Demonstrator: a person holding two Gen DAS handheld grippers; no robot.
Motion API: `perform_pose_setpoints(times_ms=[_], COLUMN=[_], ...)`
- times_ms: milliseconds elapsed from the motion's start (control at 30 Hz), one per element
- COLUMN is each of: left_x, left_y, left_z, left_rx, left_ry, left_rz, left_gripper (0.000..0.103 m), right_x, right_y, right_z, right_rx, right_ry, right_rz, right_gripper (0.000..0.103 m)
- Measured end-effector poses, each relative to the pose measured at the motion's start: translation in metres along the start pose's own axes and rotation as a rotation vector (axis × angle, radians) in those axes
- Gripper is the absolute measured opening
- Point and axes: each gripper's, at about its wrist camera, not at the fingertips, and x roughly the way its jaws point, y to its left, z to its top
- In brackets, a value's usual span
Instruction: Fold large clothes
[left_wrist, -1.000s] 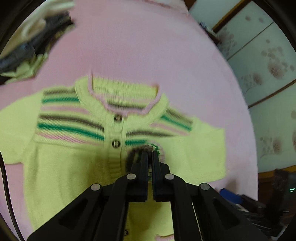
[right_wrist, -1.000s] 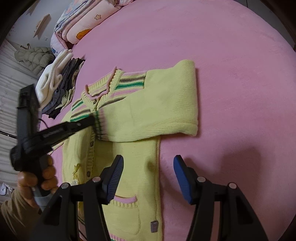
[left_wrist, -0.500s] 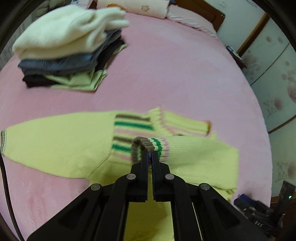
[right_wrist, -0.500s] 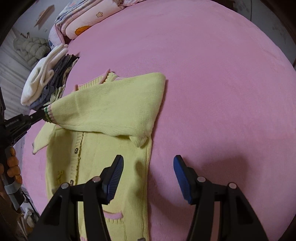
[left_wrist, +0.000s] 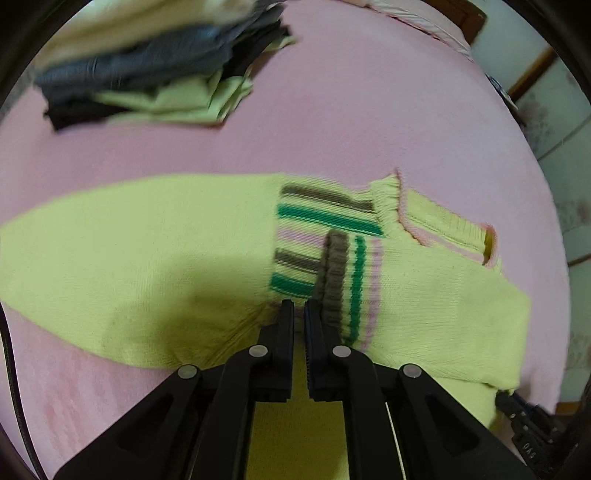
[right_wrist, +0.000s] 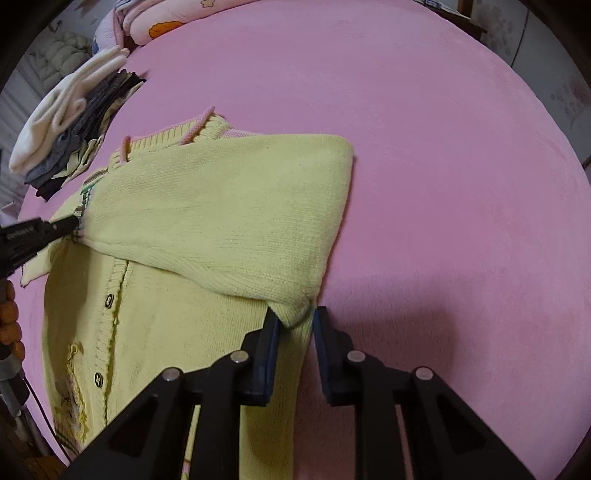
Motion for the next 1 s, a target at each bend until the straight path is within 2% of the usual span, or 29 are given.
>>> perform_pose_setpoints(times_ms=[67, 167, 300, 367, 433, 533, 633, 700, 800, 900, 967, 1000], left_x=[-0.008, -0.023, -0.037, -0.037, -0.033, -0.018, 0.007, 0.016, 0.015, 0.011, 0.004, -0.001], left_y=[0.008, 0.006, -0.022, -0.041, -0.057, -0.077, -0.081, -0.081, -0.088, -0.093, -0.100, -0.103], left_z=[0.000, -0.005, -0.018, -0.019, -0.020, -0.017, -0.016, -0.017, -0.019, -0.020, -0.020, -0.021], left_rx=[-0.036, -0.026, 0.052, 0.086, 0.113, 0.107, 0.099, 0.098, 0.122, 0.119, 0.108, 0.103], left_ry=[-0.012, -0.034, -0.056, -0.061, -0.066, -0.071, -0.022, -0.008, -0.016, -0.010, -0.004, -0.007], left_rz=[-0.019, -0.022, -0.076, -0.096, -0.102, -0.082, 0.023, 0.039, 0.064, 0.074, 0.081, 0.086], left_gripper=[0.004, 0.008, 0.009, 0.012, 0.020, 0.030, 0.032, 0.032, 0.032, 0.032, 0.033, 0.040], right_x=[-0.006, -0.022, -0.039, -0.038, -0.033, -0.023, -0.004, 0.013, 0.011, 0.003, -0.005, -0.011], right_y=[-0.001, -0.001, 0.005, 0.013, 0.022, 0.043, 0.049, 0.042, 0.030, 0.024, 0.016, 0.013], right_z=[-0.002, -0.006, -0.003, 0.004, 0.013, 0.028, 0.037, 0.040, 0.038, 0.034, 0.033, 0.032], right_rx=[0.007, 0.006, -0.006, -0.014, -0.025, -0.050, -0.051, -0.030, -0.002, -0.024, -0.022, -0.021], right_ry=[0.007, -0.034, -0.091, -0.102, -0.104, -0.121, -0.093, -0.044, -0.042, -0.044, -0.038, -0.038], right_rz=[0.003, 0.018, 0.051, 0.058, 0.063, 0.083, 0.076, 0.022, 0.045, 0.023, 0.058, 0.069], right_gripper=[0.018, 0.018, 0.018, 0.018, 0.018, 0.018, 0.017, 0.000, 0.000, 0.000, 0.000, 0.000])
